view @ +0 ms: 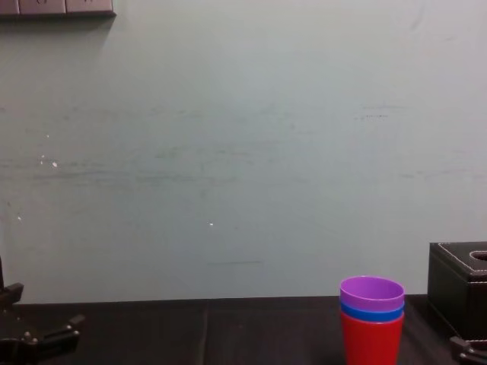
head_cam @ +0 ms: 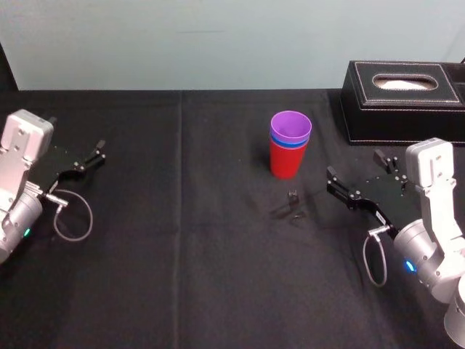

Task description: Stack the three plastic cups sequentially using one hand.

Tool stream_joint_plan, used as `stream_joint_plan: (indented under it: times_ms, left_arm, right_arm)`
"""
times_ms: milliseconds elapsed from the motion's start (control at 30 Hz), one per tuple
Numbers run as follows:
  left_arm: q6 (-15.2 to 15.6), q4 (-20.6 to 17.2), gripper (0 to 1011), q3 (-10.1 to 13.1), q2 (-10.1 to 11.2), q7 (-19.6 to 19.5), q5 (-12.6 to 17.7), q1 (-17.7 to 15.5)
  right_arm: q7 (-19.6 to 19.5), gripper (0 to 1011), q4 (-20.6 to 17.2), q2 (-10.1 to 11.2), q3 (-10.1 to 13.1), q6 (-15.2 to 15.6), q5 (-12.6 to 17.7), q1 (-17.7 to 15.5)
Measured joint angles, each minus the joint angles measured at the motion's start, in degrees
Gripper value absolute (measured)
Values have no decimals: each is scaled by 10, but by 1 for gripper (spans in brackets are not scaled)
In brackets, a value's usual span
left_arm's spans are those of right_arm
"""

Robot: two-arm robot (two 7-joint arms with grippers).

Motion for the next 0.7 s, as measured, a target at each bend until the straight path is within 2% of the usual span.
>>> stream_joint_plan:
  times_ms: [700]
  left_arm:
    - [0,0,1005,0,0,0,0,0]
  right_arm:
    - [-4,1004,3,-1,-2,-3,-2,2]
